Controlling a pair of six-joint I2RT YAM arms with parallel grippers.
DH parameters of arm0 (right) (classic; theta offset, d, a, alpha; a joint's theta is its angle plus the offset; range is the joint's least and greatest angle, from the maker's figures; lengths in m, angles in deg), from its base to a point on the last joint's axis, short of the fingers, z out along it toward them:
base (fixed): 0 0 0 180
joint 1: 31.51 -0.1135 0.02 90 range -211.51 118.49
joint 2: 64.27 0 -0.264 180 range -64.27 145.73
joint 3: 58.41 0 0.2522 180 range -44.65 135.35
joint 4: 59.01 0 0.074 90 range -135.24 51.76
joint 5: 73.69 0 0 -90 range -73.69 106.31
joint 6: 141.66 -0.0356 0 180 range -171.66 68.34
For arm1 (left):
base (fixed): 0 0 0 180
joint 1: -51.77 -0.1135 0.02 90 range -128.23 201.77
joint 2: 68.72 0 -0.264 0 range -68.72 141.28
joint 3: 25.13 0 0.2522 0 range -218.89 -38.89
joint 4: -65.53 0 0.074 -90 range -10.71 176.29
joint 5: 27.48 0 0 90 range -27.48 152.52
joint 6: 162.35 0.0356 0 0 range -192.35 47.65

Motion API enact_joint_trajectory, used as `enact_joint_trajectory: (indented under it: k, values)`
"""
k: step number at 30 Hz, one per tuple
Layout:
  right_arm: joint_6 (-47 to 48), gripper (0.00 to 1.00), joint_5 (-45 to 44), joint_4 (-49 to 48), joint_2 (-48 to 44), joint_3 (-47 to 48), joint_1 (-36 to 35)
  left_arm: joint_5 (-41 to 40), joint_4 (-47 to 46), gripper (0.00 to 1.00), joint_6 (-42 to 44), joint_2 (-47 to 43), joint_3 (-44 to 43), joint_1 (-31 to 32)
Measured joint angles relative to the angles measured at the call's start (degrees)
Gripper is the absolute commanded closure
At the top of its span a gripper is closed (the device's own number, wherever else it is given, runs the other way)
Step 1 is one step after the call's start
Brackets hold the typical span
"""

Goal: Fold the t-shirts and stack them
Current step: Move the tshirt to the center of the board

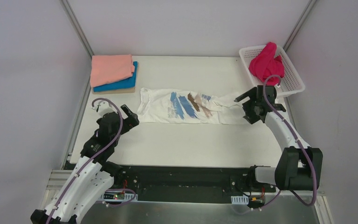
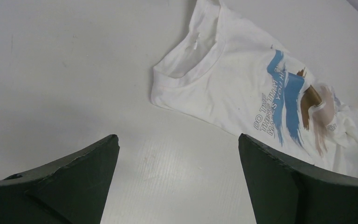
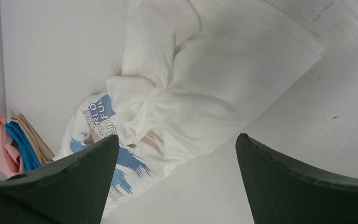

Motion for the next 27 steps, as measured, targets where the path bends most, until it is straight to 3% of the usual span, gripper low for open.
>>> enact_joint_trajectory:
  k: [7, 11, 14, 19, 27]
  values:
    - [8.09, 0.01, -3.56, 1.97, -1.29, 3.63, -0.09, -0.37, -0.02, 0.0, -3.37, 13.51, -1.05, -0.87]
    - [18.47, 0.01, -1.31, -1.62, -3.32, 3.74, -3.43, 7.61, -4.17, 0.0, -3.34, 27.15, -5.03, -8.44]
    - [28.17, 0.01, 1.75, -3.37, -2.34, 5.16, -9.9, 13.2, -7.96, 0.0, -2.71, 38.18, -9.94, -13.75]
    - [40.41, 0.01, 6.21, -3.61, 4.07, 9.46, -13.64, 16.96, -11.08, 0.0, 0.96, 52.65, -21.79, -14.64]
    - [36.96, 0.01, 1.16, 1.73, 20.31, 20.72, -9.2, 16.96, -12.39, 0.02, 6.54, 73.75, -41.2, -14.64]
